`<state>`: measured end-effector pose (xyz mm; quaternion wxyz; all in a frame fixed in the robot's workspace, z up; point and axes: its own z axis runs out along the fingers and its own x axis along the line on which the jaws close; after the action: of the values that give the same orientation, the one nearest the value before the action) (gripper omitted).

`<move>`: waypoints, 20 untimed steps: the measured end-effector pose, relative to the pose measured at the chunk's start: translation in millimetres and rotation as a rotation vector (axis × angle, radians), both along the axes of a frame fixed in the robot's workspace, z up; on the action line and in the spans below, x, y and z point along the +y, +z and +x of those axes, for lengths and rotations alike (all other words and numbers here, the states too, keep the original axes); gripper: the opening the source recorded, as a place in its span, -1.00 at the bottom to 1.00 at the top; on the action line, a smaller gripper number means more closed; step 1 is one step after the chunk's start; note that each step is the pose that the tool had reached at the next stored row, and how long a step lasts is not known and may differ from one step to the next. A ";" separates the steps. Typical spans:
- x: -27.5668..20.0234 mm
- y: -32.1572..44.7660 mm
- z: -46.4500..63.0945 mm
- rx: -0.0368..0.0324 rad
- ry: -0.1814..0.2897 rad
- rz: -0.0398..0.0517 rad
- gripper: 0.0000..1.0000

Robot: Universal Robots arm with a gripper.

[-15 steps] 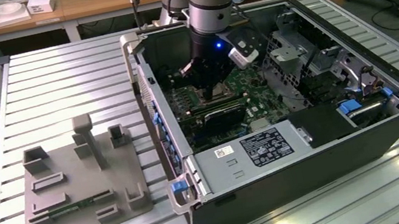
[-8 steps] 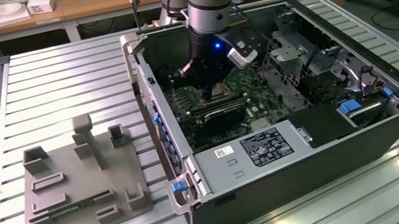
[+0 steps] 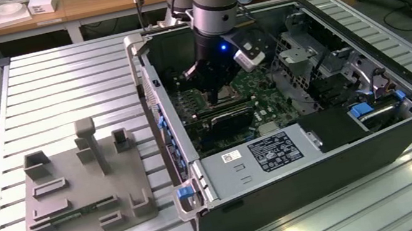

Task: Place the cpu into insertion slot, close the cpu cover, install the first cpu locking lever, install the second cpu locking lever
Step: 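Install the second cpu locking lever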

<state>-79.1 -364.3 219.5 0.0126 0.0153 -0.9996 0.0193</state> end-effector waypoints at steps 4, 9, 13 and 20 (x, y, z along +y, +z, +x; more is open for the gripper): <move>0.0 -0.5 -0.5 0.0003 0.000 -0.0002 -0.80; 0.0 -1.7 -0.6 0.0003 0.000 -0.0001 -0.80; 0.0 -3.5 -0.7 0.0005 0.000 0.0005 -0.80; 0.0 -7.9 -0.6 0.0019 0.000 0.0034 -0.80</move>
<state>-79.7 -364.3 211.7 0.0135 0.0156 -0.9996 0.0176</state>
